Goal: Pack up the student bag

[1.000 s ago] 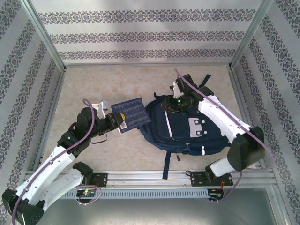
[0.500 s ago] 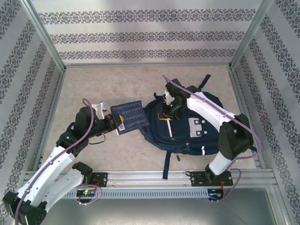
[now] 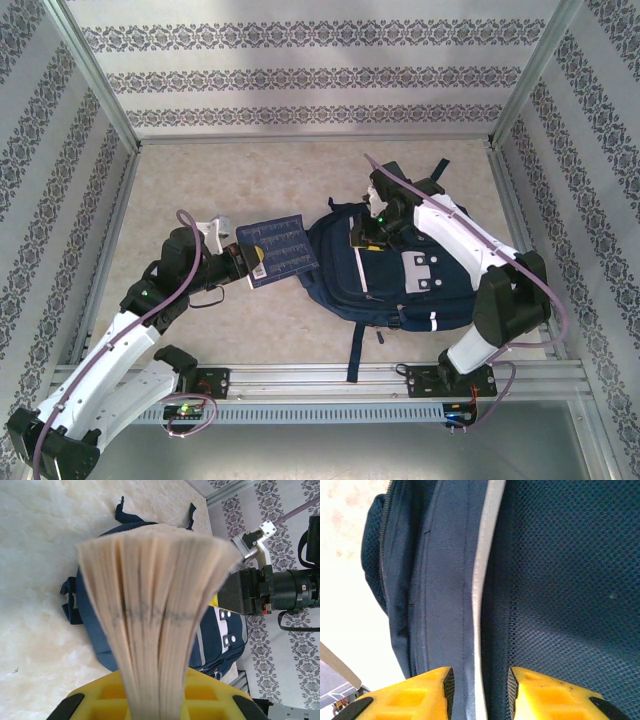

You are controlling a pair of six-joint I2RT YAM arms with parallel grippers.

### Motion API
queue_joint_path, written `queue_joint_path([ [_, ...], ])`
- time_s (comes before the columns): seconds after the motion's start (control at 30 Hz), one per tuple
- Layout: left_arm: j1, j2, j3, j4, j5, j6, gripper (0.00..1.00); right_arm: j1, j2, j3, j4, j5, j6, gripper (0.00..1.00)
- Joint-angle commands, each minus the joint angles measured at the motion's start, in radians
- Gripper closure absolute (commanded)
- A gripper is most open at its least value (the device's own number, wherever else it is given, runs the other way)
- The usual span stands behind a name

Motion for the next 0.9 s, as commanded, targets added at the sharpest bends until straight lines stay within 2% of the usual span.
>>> queue_joint_path([
  [0.0,0.016,-0.009,-0.007,0.023,0.026,0.026,1.00,0.002,-0.002,-0.010,-0.019,0.011,-0.021,0.63],
  [0.33,0.018,-0.012,-0.010,0.022,0.030,0.027,1.00,0.058,0.079,0.001,0.019,-0.036,-0.013,0.64],
  [0.4,0.019,-0.013,-0.013,0.027,0.032,0.024,1.00,0.070,0.097,0.002,0.028,-0.042,-0.009,0.67],
  [0.47,0.018,-0.016,-0.014,0.027,0.031,0.026,1.00,0.077,0.105,0.004,0.034,-0.047,-0.006,0.74],
  [0.57,0.022,-0.019,-0.010,0.013,0.026,0.038,1.00,0.077,0.085,0.012,0.021,-0.038,-0.005,0.95],
  [0.6,0.025,-0.021,-0.013,0.008,0.021,0.045,1.00,0.070,0.065,0.019,0.011,-0.033,-0.006,1.00],
  [0.73,0.046,-0.008,-0.035,0.025,0.038,0.036,1.00,-0.013,-0.047,0.056,-0.022,-0.118,0.003,1.00],
  [0.87,0.074,0.031,-0.075,0.125,0.087,-0.031,1.00,-0.133,-0.151,0.086,-0.044,-0.311,0.005,1.00],
])
